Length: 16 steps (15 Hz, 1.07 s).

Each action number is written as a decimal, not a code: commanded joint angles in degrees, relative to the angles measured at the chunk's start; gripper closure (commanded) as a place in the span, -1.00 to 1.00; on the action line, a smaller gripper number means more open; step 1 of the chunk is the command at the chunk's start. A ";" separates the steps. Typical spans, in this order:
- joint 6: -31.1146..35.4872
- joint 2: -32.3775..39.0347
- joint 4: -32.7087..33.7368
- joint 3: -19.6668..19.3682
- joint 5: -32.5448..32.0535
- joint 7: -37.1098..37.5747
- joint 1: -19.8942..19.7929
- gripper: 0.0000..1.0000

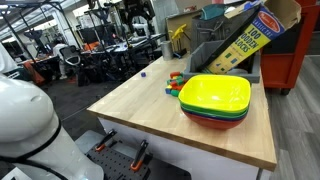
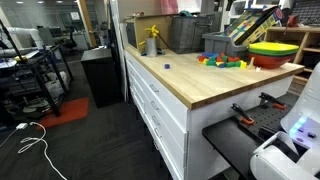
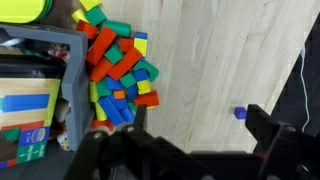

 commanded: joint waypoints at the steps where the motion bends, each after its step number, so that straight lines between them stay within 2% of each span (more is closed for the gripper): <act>1: 5.07 2.31 -1.40 1.99 0.61 6.16 -0.73 -1.00; 8: 10.80 10.80 -1.04 6.02 -1.25 26.56 -1.74 -1.00; 16: 9.91 20.67 5.01 7.25 -3.97 50.54 -1.28 -1.00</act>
